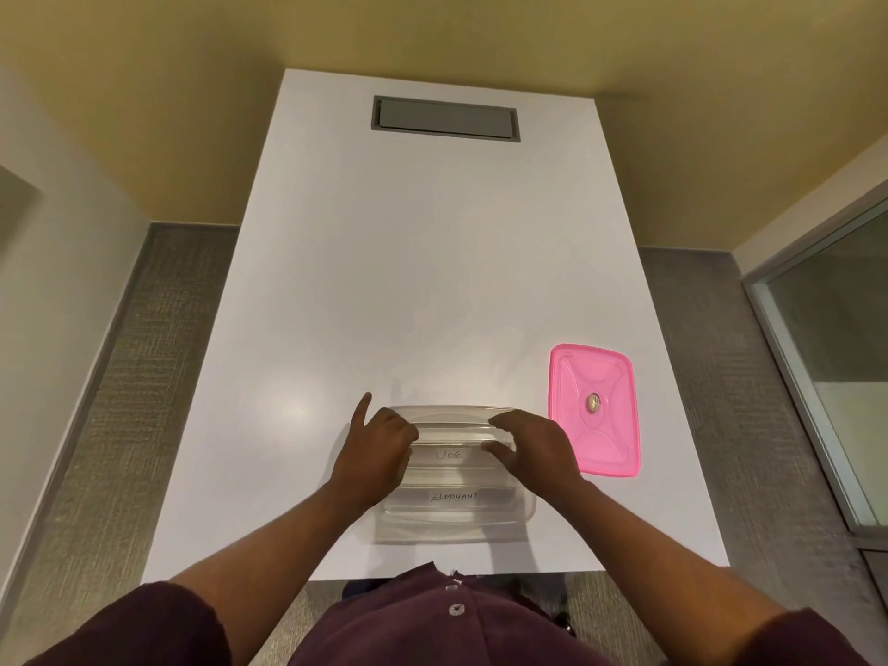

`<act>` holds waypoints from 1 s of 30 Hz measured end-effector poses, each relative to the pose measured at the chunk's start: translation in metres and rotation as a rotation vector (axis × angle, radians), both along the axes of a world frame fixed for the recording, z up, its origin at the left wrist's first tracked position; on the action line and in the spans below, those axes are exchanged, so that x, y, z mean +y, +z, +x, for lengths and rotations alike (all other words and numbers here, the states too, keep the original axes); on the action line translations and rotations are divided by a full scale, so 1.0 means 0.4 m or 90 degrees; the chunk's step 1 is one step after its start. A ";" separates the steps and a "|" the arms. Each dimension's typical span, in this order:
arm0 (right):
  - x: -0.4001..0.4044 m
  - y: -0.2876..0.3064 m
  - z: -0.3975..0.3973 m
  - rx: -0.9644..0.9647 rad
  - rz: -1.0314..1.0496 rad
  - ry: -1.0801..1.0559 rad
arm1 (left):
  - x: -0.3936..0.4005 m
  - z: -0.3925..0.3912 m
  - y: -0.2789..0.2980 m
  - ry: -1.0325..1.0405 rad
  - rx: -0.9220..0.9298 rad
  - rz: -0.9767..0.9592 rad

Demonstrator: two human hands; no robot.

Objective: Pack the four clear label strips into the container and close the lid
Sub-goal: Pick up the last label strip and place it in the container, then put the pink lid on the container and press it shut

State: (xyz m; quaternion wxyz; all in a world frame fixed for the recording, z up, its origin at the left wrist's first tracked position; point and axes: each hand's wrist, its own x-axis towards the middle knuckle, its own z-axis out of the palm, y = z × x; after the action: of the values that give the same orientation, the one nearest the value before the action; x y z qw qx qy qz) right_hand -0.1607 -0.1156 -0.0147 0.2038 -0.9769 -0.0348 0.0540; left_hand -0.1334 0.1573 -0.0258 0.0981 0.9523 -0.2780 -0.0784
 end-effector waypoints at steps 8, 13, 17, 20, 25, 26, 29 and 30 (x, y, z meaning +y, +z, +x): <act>-0.033 0.052 -0.035 -0.097 0.156 -0.178 | -0.003 0.029 0.046 0.141 0.000 -0.276; -0.088 0.070 -0.019 -0.106 0.183 -0.304 | -0.075 0.086 0.060 0.201 0.077 -0.359; -0.150 0.070 -0.004 -0.069 0.190 -0.343 | -0.172 0.128 0.062 0.187 0.127 -0.405; -0.202 0.050 0.001 -0.033 0.203 -0.356 | -0.258 0.145 0.061 0.147 0.164 -0.409; -0.288 0.010 0.003 0.051 0.208 -0.406 | -0.402 0.168 0.043 0.134 0.259 -0.384; -0.303 0.002 0.005 0.078 0.206 -0.414 | -0.429 0.174 0.036 0.144 0.281 -0.371; -0.345 -0.013 0.013 0.171 0.177 -0.425 | -0.511 0.189 0.022 0.195 0.346 -0.317; -0.359 -0.020 0.015 0.198 0.169 -0.427 | -0.540 0.191 0.019 0.210 0.371 -0.299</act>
State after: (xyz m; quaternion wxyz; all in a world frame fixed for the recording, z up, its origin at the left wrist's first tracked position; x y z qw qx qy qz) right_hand -0.1548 -0.2593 -0.0225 0.3374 -0.8795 0.3107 0.1267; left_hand -0.0569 -0.0586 -0.0182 0.3987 0.8739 -0.0924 -0.2623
